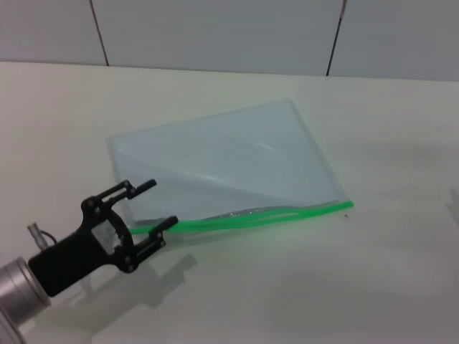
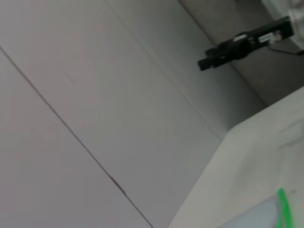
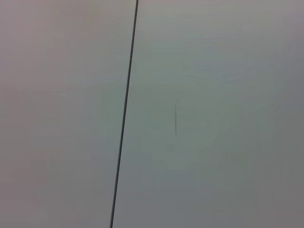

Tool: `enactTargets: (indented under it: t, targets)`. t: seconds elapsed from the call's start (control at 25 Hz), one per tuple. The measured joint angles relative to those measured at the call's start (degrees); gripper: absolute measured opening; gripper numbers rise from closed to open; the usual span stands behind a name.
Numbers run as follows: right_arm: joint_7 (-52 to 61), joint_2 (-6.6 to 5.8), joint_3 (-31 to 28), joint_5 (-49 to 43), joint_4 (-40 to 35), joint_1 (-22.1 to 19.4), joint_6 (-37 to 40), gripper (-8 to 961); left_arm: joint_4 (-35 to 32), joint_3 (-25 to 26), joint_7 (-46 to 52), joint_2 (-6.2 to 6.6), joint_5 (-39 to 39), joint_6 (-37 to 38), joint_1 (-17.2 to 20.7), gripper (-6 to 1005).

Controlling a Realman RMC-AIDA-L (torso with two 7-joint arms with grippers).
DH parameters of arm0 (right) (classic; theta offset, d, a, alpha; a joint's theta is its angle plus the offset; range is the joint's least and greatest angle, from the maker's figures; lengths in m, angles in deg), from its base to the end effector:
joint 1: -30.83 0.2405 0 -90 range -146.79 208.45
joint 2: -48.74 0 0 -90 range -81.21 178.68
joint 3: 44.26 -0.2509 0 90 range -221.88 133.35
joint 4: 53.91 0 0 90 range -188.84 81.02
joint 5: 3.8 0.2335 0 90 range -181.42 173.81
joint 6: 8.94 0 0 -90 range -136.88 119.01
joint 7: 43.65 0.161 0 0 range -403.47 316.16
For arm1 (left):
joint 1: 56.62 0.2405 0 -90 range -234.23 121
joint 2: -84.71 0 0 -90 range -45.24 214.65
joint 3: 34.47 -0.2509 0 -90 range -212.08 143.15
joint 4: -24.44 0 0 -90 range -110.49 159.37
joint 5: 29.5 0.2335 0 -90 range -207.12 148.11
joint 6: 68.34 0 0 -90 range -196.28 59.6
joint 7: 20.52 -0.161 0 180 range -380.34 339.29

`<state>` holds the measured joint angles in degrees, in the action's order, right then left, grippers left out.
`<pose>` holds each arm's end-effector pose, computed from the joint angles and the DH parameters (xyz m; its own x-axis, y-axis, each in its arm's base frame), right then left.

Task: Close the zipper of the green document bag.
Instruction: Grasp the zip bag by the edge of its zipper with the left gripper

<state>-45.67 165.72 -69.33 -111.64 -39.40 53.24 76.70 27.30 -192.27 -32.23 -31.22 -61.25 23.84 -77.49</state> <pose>0.3078 0.3267 -0.0061 0.7114 0.3223 -0.6245 -0.6194 -0.1321 -0.7739 -0.3283 0.2597 -0.0471 0.8479 -0.4636 0.2573 -0.0754 -0.5856 -0.8071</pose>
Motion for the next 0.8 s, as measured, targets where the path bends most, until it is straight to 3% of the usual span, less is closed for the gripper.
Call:
enactTargets:
  t: [0.28, 0.8]
  targets:
    - [0.0, 0.0, -0.1, 0.0, -0.1, 0.0, 0.0, 892, 1.8, -3.6, -2.3, -0.2, 0.1, -0.9, 0.8, 580]
    - [-0.2, 0.0, -0.1, 0.0, -0.1, 0.3, 0.0, 891, 2.5, -3.2, -2.4, -0.13, -0.3, -7.3, 0.6, 579]
